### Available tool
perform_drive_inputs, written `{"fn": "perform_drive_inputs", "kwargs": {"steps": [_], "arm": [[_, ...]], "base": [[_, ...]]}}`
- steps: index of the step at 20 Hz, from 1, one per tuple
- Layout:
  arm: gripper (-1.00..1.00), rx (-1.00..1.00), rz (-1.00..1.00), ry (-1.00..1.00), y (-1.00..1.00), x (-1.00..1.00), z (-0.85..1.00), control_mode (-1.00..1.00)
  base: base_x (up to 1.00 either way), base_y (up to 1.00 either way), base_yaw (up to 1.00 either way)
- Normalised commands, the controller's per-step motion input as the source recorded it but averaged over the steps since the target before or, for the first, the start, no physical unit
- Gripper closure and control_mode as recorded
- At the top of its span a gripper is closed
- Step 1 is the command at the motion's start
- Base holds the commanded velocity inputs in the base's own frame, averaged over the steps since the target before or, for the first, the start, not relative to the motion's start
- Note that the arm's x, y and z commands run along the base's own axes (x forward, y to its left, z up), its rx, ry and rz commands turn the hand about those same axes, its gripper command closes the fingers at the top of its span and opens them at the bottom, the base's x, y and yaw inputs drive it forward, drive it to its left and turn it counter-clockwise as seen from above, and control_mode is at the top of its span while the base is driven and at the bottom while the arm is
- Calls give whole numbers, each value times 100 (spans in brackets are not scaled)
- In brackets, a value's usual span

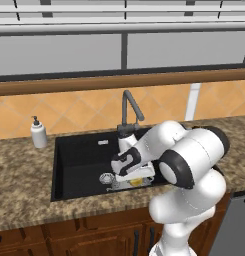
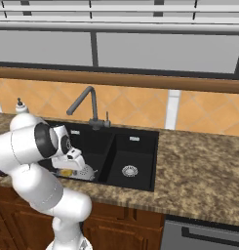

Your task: Put the colander in the sink, put the kiwi in the colander, and turn on the sink faucet and pour water over the colander.

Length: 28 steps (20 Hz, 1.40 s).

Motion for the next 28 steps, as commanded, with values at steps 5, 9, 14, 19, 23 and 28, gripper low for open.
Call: {"fn": "perform_drive_inputs", "kwargs": {"steps": [5, 9, 14, 19, 23, 28], "arm": [[100, 0, 0, 0, -8, 0, -38, -100], [100, 0, 0, 0, 0, 0, -32, -100], [-100, 0, 0, -1, 0, 3, -16, -100], [-100, 0, 0, -2, 0, 7, -1, -100], [-100, 0, 0, -5, -4, 0, 17, -100], [-100, 0, 0, -13, -13, 0, 73, -100]], "base": [[0, 0, 0], [0, 0, 0], [0, 0, 0], [0, 0, 0], [0, 0, 0], [0, 0, 0]]}}
